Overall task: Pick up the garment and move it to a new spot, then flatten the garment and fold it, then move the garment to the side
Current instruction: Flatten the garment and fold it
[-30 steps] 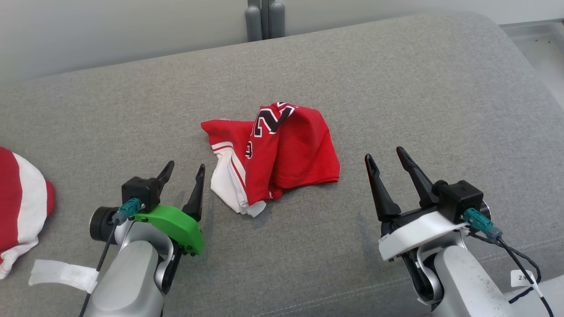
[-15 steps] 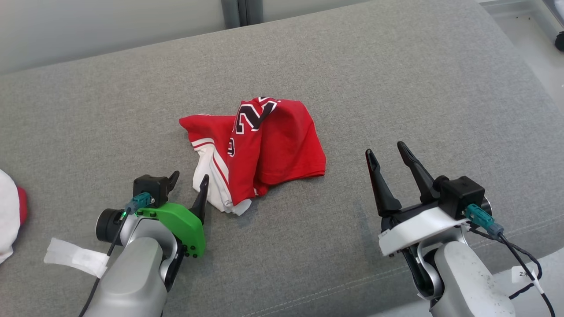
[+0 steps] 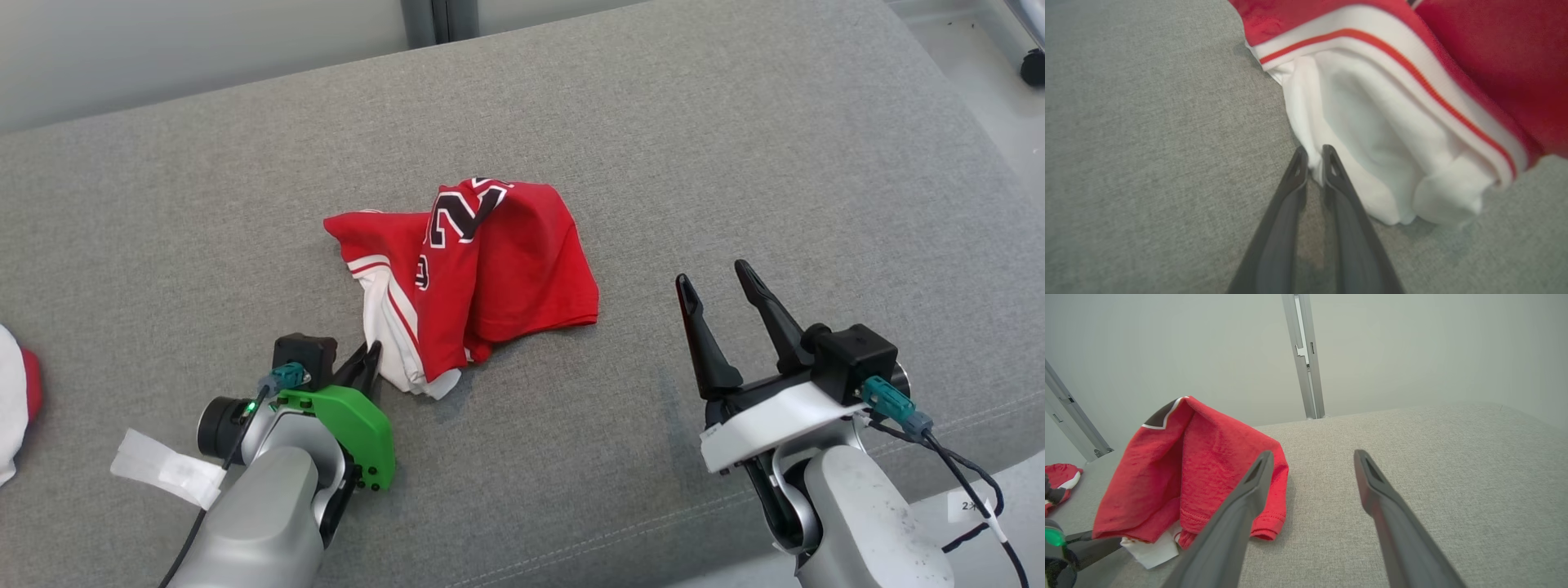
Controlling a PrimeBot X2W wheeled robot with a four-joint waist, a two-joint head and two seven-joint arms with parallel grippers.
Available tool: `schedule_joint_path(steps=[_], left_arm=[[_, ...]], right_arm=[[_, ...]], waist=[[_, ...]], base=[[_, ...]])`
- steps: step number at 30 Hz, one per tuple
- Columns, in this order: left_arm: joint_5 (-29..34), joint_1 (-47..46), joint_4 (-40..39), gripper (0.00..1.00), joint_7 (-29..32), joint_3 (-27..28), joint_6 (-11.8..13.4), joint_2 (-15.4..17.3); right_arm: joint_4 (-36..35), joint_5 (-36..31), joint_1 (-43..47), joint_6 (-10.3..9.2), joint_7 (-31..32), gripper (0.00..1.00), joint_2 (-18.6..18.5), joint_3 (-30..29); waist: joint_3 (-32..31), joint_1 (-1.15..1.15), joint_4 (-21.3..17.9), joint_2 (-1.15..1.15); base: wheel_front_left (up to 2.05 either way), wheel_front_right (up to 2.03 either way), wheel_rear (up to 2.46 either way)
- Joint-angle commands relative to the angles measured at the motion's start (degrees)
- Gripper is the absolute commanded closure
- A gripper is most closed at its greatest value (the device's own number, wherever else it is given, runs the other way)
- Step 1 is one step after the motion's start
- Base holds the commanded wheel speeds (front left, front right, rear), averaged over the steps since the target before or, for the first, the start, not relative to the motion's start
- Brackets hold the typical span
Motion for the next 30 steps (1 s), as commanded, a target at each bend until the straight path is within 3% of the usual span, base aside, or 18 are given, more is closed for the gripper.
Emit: schedule_joint_path(steps=[1, 8, 22, 30], left_arm=[[-0.70, -1.10, -0.09, 1.00, -0.06, -0.32, -0.16, 0.04], [-1.09, -2.27, -1.85, 1.00, -0.31, -0.41, -0.12, 1.56], [2.93, 2.99, -15.15, 1.00, -0.30, 4.79, 3.33, 4.13], [3.47, 6.84, -20.43, 1.00, -0.31, 6.55, 4.82, 7.15]], right_arm=[[-0.20, -0.11, -0.22, 0.00, -0.20, 0.00, -0.19, -0.12], [-0.39, -0.20, 0.69, 0.00, -0.20, 0.00, -0.19, -0.42], [0.10, 0.36, 3.31, 0.00, -0.20, 0.00, -0.19, -0.16], [0.48, 0.59, 4.26, 0.00, -0.20, 0.00, -0.20, 0.23]], waist=[[-0.03, 0.00, 0.14, 0.00], [-0.67, 0.00, 1.75, 0.00], [-4.41, 0.00, 10.34, 0.00], [-5.73, 0.00, 13.56, 0.00]], base=[[0.00, 0.00, 0.00], [0.00, 0.00, 0.00], [0.00, 0.00, 0.00], [0.00, 0.00, 0.00]])
